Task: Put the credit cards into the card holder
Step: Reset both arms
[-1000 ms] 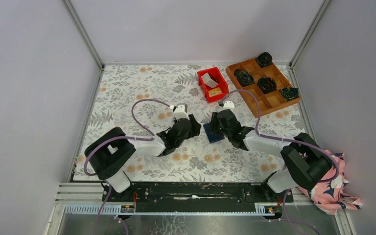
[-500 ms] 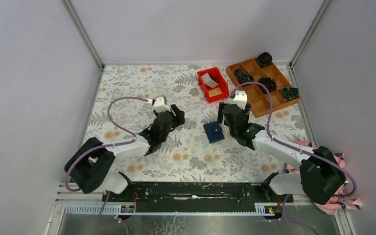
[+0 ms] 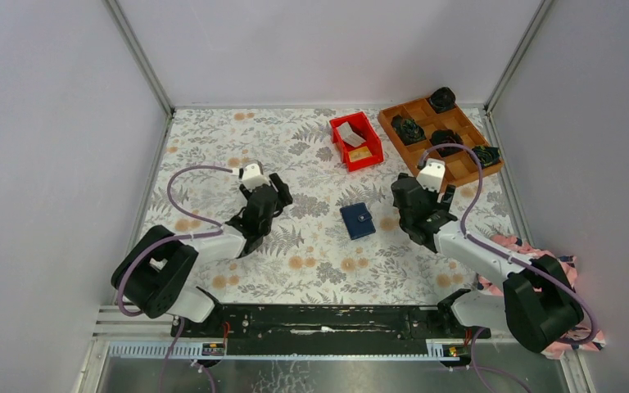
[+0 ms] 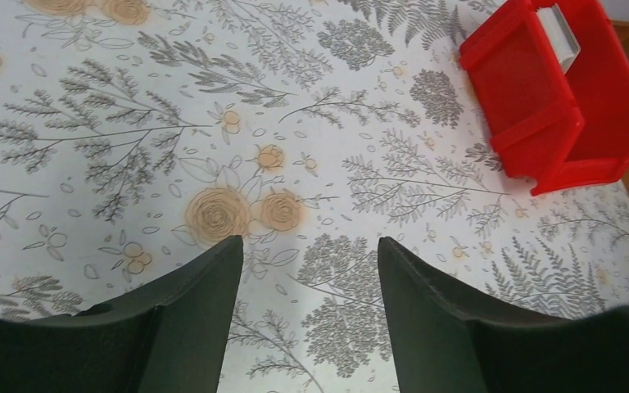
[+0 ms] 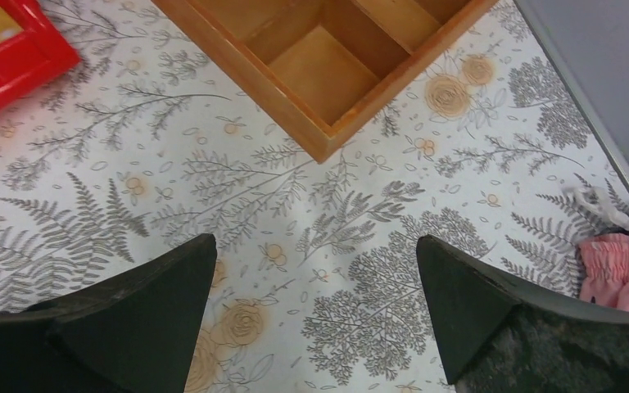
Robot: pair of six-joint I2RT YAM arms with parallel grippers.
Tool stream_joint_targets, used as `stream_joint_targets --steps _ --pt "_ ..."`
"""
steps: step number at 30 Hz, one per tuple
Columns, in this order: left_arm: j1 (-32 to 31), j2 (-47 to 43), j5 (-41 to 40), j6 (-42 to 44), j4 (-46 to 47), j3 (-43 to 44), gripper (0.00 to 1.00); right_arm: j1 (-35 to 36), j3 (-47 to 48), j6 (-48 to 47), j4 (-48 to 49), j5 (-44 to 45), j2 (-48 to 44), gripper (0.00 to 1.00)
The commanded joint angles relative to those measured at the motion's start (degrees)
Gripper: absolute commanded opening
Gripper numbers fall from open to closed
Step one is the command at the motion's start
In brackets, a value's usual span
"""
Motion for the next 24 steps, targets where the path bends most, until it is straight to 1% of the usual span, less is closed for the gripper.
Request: stream_joint_targets --steps 1,9,12,17,24 --pt "0.25 -0.48 -4.89 4.09 10.69 -3.7 0.69 -1.11 -1.19 1.14 1.57 3.73 -2.26 0.99" --pt "0.25 -1.09 -6.11 6.45 11.8 -4.69 0.69 -1.15 1.77 5.0 -4.04 5.93 1.68 0.99" --pt "0.17 -1.7 -6.2 7.3 12.93 -5.33 0.69 -1.17 0.51 5.15 -3.26 5.04 0.93 0.99" --pt "-0.09 -2.49 -6.18 8.48 13.48 -5.47 0.69 -1.1 -4.92 2.76 1.96 3.34 -4.97 0.99" --pt "-1.07 -2.24 -6.77 10.29 14.8 -5.63 0.69 -1.15 -13.92 -1.26 9.46 0.79 -18.49 0.99"
